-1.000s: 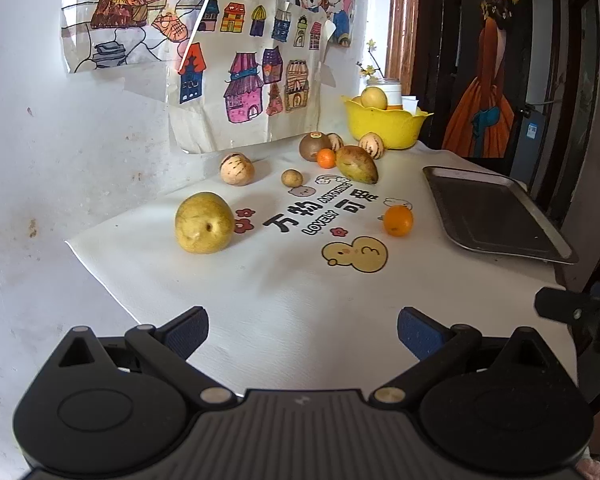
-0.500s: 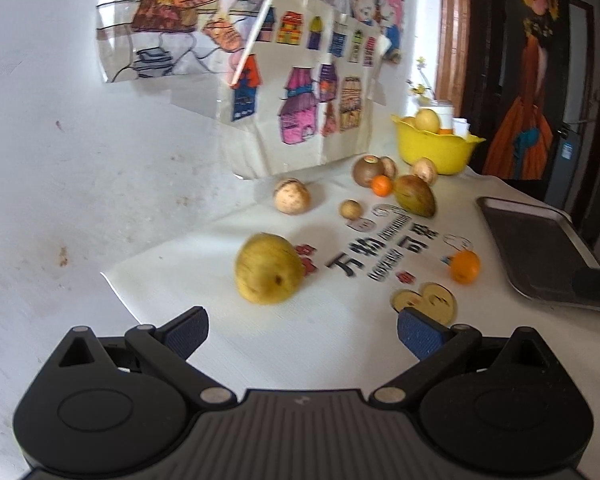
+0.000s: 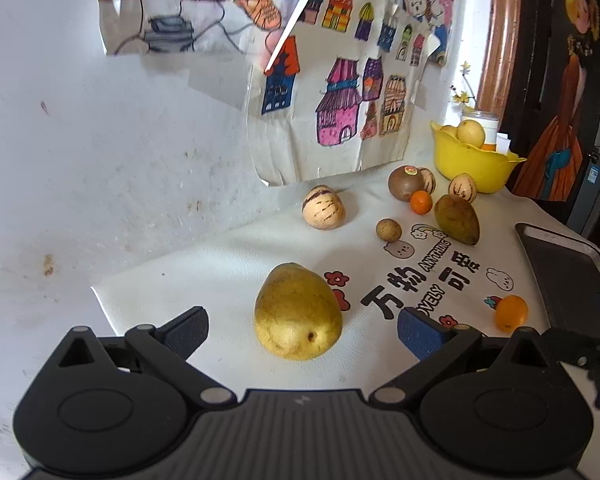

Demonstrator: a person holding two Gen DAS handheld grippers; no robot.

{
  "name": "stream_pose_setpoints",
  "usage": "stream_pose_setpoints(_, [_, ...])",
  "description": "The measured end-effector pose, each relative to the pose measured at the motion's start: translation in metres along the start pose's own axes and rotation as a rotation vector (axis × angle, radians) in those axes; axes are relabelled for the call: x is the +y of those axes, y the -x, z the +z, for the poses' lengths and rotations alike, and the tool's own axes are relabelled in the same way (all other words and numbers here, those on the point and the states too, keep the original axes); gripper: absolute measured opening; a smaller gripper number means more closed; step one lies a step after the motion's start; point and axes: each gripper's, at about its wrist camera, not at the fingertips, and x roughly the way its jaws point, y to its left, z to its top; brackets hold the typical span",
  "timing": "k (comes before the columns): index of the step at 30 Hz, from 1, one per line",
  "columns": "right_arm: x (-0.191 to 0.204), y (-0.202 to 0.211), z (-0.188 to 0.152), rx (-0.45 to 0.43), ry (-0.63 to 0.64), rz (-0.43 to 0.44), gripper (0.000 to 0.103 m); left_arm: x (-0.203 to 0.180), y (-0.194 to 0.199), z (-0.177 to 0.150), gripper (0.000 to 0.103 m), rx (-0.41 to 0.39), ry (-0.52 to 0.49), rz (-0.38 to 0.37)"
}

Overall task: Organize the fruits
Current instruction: 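Lower the left tool onto the yellow pear and close it while the right tool grasps the orange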

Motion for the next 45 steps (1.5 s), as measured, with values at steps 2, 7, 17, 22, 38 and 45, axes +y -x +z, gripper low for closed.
stream_pose_setpoints(2, [0.002, -0.011, 0.000, 0.014, 0.000, 0.003, 0.103, 0.001, -0.007, 0.001, 0.103, 0.012, 0.008, -0.004])
stream_pose_setpoints(7, [0.006, -0.035, -0.003, 0.039, 0.018, 0.000, 0.102, -0.002, -0.021, 0.000, 0.103, 0.019, 0.002, 0.009])
stream_pose_setpoints(17, [0.006, -0.063, -0.006, 0.078, -0.002, 0.020, 0.090, -0.001, -0.037, 0.001, 0.099, 0.030, 0.020, -0.001])
stream_pose_setpoints(22, [0.005, -0.068, -0.006, 0.082, -0.039, 0.024, 0.082, -0.002, -0.045, 0.000, 0.092, 0.048, 0.018, -0.007])
stream_pose_setpoints(38, [0.011, -0.066, -0.005, 0.065, 0.012, -0.018, 0.054, -0.011, -0.049, 0.000, 0.068, 0.042, -0.005, 0.059])
stream_pose_setpoints(45, [0.019, -0.065, -0.005, 0.058, 0.068, -0.029, 0.038, -0.012, -0.049, 0.000, 0.059, 0.044, -0.014, 0.095])
